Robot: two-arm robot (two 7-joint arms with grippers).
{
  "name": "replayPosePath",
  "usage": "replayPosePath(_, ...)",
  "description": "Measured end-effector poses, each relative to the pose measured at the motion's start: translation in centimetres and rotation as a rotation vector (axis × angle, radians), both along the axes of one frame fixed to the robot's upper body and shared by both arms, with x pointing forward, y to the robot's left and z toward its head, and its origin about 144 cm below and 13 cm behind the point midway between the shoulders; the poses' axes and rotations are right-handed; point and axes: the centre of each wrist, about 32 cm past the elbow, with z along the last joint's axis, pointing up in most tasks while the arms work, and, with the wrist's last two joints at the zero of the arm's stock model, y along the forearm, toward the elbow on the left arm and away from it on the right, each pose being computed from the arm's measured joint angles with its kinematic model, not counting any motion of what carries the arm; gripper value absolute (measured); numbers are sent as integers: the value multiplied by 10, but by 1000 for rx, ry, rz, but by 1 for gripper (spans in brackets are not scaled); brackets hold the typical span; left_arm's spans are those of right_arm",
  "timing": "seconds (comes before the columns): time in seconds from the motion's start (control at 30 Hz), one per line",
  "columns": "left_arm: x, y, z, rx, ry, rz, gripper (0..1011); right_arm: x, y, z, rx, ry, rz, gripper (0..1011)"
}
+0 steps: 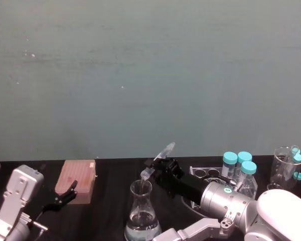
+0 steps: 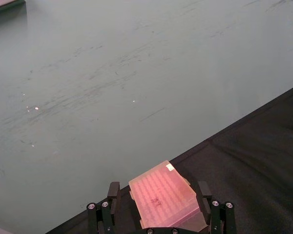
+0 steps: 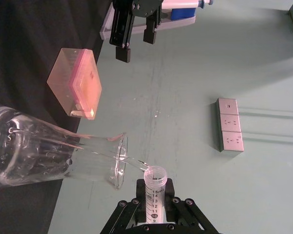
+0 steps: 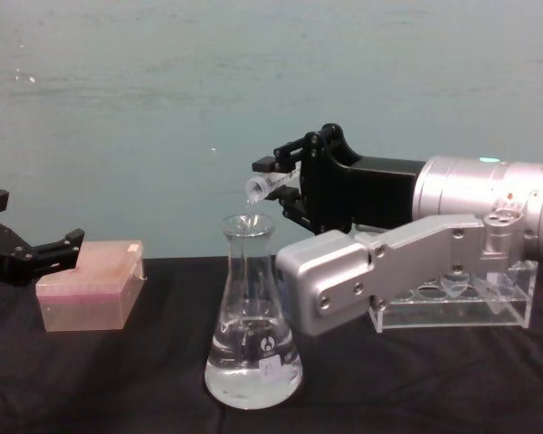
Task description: Pour the liquid from the test tube into the beaker using one hand.
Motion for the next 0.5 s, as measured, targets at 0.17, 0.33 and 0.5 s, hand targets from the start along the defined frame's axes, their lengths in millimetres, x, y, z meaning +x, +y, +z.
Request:
replayPosePath(0.17, 0, 0, 0, 0, 0, 0, 1000, 0, 0, -1, -9, -7, -1, 204)
replayPosePath(0.33, 0, 0, 0, 0, 0, 0, 1000, 1, 0, -2, -17, -14, -1, 204)
replayPosePath(0.5, 0, 0, 0, 0, 0, 0, 1000, 1, 0, -2, -23, -16, 0, 204)
